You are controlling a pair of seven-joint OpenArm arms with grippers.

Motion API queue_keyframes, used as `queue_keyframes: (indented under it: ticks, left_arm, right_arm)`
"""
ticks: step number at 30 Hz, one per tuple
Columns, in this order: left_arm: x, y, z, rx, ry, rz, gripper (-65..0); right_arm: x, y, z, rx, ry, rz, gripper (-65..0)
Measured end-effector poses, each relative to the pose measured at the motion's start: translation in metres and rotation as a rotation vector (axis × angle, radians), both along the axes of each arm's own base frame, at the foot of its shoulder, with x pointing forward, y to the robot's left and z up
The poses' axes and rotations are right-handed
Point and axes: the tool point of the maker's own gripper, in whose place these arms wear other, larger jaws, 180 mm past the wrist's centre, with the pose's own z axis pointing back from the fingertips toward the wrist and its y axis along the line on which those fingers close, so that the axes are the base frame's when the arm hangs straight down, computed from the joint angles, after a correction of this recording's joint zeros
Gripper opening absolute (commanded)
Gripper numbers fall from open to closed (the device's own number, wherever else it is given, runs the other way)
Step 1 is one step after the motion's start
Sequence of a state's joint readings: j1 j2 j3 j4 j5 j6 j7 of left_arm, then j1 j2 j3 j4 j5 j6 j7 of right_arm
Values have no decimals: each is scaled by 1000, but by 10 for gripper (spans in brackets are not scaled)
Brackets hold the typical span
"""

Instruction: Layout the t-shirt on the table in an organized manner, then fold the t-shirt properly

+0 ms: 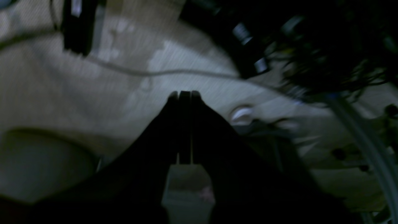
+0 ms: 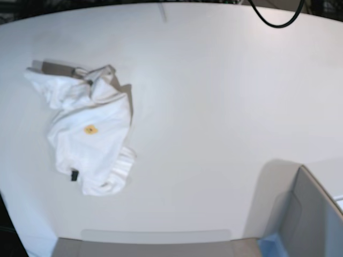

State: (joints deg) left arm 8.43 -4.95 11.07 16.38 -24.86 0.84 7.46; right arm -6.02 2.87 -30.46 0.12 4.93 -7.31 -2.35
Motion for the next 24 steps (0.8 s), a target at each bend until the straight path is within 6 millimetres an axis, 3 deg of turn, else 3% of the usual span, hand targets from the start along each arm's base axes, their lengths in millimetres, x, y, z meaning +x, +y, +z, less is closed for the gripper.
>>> queue_keyframes:
  ticks: [4, 8, 15, 18, 20, 24]
  left_arm:
    - [-30, 0, 2, 0, 48, 1, -650]
    - [-52, 7, 7, 38, -18, -13, -650]
    - [-93, 15, 37, 132, -244, -68, -650]
    - [-105, 15, 57, 167, -351, -93, -650]
    - [-108, 9, 72, 186, -441, -104, -650]
    - [-108, -1, 105, 224, -617, -126, -650]
  right_arm:
    - [-22, -30, 6, -47, 34, 5, -650]
    - [-38, -54, 11, -66, 33, 16, -650]
    - [-55, -93, 32, 18, -195, 44, -650]
    - [-70, -96, 50, 102, -298, 73, -650]
    - [-75, -86, 62, 174, -373, 89, -650]
    - [-71, -79, 84, 276, -509, 117, -650]
